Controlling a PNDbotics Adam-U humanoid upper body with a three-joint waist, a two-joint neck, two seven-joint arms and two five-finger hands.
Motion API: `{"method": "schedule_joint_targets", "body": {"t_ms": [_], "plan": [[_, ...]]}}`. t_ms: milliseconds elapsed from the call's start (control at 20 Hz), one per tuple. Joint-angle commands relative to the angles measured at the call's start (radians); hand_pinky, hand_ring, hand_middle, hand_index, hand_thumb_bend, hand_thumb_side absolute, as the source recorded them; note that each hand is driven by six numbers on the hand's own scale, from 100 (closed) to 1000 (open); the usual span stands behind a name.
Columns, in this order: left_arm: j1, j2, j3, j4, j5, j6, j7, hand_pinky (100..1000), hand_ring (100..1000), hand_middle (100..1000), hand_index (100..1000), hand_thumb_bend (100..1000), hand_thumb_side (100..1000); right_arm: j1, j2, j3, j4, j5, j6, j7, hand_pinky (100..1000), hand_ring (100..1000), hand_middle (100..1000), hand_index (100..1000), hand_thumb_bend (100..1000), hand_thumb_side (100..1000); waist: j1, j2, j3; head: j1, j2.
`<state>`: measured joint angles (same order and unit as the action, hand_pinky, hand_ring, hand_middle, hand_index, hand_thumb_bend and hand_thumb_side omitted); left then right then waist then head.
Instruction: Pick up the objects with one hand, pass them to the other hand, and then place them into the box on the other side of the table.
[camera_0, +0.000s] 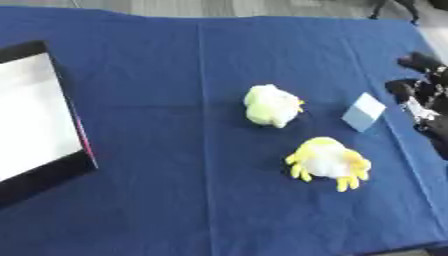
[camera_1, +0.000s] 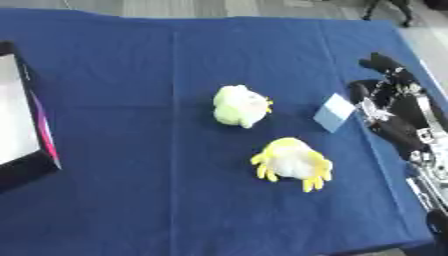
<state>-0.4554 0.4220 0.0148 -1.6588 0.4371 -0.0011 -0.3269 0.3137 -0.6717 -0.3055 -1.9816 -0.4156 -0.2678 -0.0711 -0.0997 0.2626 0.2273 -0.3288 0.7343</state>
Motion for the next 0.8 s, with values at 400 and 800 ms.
{"method": "schedule_joint_targets", "body": {"t_ms": [400, 800], "plan": [[-0.004, 0.041, -0.003, -0.004, -0.016, -0.012, -0.003, 1000, 765, 757, 772, 100, 777, 0.062, -0.21, -0.04, -0.018, 0.05, 0.116, -0.019, 790, 730, 854, 903, 296, 314, 0.018, -0.016, 0.002, -0.013, -0.035], [-0.015, 0.055, -0.009, -0.003, -0.007, 0.0, -0.011, 1000, 764, 756, 771, 100, 794, 0.053, -0.284, -0.05, -0.018, 0.218, 0.246, 0.037, 817, 774, 877, 911, 386, 385, 0.009, 0.007, 0.018, -0.032, -0.044]]}}
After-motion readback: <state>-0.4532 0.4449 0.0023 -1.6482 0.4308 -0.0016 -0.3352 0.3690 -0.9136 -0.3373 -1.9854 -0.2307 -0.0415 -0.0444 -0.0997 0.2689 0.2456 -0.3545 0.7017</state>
